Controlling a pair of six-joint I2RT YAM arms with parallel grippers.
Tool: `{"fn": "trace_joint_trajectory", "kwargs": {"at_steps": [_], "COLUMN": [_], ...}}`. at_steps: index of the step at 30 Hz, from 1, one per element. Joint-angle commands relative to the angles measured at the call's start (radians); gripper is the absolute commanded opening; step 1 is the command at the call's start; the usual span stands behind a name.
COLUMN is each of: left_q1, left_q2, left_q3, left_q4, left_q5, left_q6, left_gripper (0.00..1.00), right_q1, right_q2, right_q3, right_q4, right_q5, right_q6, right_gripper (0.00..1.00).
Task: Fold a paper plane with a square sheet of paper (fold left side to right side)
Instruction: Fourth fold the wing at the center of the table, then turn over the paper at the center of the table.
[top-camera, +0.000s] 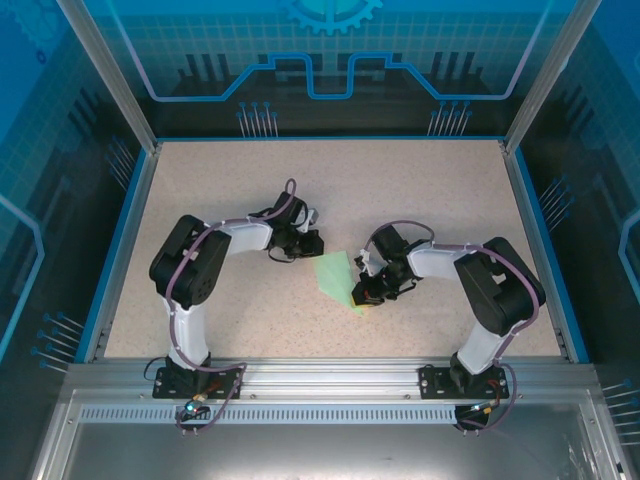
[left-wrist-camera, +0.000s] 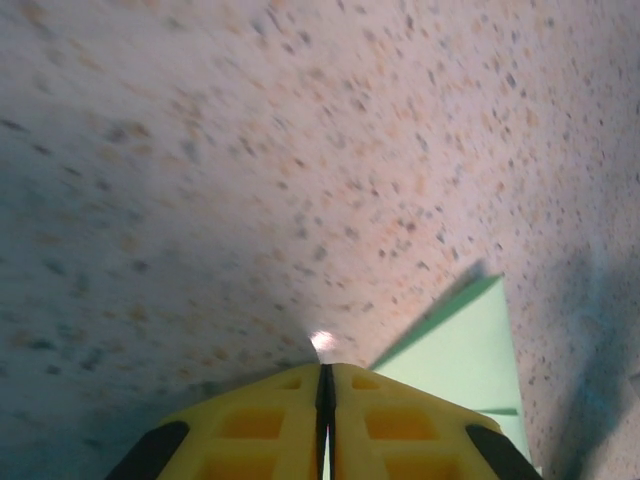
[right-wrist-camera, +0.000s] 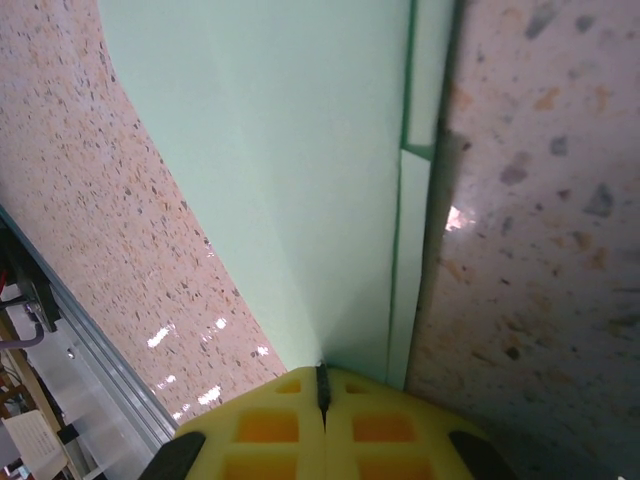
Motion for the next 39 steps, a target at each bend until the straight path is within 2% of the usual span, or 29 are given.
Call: {"fn": "trace_joint_trajectory", "kwargs": {"at_steps": [1, 6, 10, 14, 19, 21, 23, 27, 32, 37, 39], "left_q1": [0.051, 0.068, 0.067, 0.039, -0.045, -0.081, -0.118, -0.158, -0.183, -0.195, -0.201], "left_q2": [-0.004, -0.101, -0.213, -0.325, -0.417, -0.418, -0.401, -0.347, -0.295, -0.227, -0.193], "left_q3": [0.024, 0.035, -0.016, -0.157, -0.286, -0.304, -0.307, -0.316, -0.28, -0.241, -0.215], "left_q4": [-0.033, -0.076, -0.068, 0.036, 0.105, 0.103, 0.088, 0.136, 0.146, 0.177, 0.18], "left_q5": [-0.091, -0.083, -0.044, 0.0, -0.038, -0.06, -0.084, -0.093, -0.124, -0.097, -0.084], "left_q6": [0.041, 0.038, -0.04, -0.191, -0.355, -0.387, -0.397, -0.429, -0.423, -0.42, -0.406], "left_gripper": [0.14, 0.2, 0.27, 0.37, 0.45, 0.47, 0.47, 0.47, 0.47, 0.47, 0.47], "right_q1": [-0.008, -0.009, -0.008, -0.013, -0.043, -0.058, -0.072, -0.099, -0.127, -0.158, -0.165], "right_q2": [0.015, -0.008, -0.091, -0.211, -0.346, -0.383, -0.422, -0.538, -0.716, -0.887, -0.946], "right_q3": [-0.047, -0.047, -0.031, -0.005, 0.01, 0.008, -0.013, -0.101, -0.193, -0.251, -0.274], "right_q4": [-0.091, -0.016, 0.036, 0.039, 0.009, -0.013, -0.013, 0.023, 0.049, 0.051, 0.06], "right_q5": [0.118, 0.058, 0.051, 0.117, 0.194, 0.221, 0.237, 0.236, 0.177, 0.124, 0.101], "right_q6": [-0.01, 0.014, 0.026, 0.0, -0.054, -0.072, -0.075, -0.03, 0.005, 0.052, 0.073], "right_gripper": [0.0, 0.0, 0.03, 0.19, 0.46, 0.54, 0.58, 0.62, 0.68, 0.84, 0.93]}}
